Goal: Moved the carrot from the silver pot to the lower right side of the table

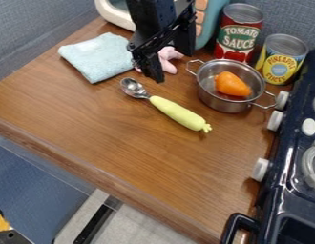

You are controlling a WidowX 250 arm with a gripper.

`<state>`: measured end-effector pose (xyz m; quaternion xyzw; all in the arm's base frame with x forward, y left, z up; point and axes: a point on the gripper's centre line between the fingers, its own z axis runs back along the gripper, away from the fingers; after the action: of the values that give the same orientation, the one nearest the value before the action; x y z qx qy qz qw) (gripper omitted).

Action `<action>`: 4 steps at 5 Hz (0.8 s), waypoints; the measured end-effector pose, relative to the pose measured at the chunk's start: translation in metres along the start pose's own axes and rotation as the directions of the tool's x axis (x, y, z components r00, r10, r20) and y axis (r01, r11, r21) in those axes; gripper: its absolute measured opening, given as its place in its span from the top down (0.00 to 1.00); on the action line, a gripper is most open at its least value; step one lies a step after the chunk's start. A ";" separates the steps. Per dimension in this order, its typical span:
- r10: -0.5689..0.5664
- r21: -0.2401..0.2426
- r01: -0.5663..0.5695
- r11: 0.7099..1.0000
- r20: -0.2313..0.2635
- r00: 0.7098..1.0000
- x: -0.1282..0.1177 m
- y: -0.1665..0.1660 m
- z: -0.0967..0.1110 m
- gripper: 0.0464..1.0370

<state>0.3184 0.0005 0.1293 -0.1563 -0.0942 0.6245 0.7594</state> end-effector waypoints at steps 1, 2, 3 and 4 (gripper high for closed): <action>0.010 0.025 -0.010 1.000 -0.006 1.000 0.000 0.003 -0.007 0.04; 0.003 0.056 -0.002 0.998 -0.018 1.000 -0.012 -0.003 -0.021 0.04; 0.018 0.054 -0.019 0.998 0.012 1.000 -0.020 -0.020 -0.028 0.04; 0.047 0.016 -0.048 0.999 0.024 0.999 -0.041 -0.044 -0.041 0.04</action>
<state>0.3647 -0.0521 0.1086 -0.1450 -0.0943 0.6449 0.7445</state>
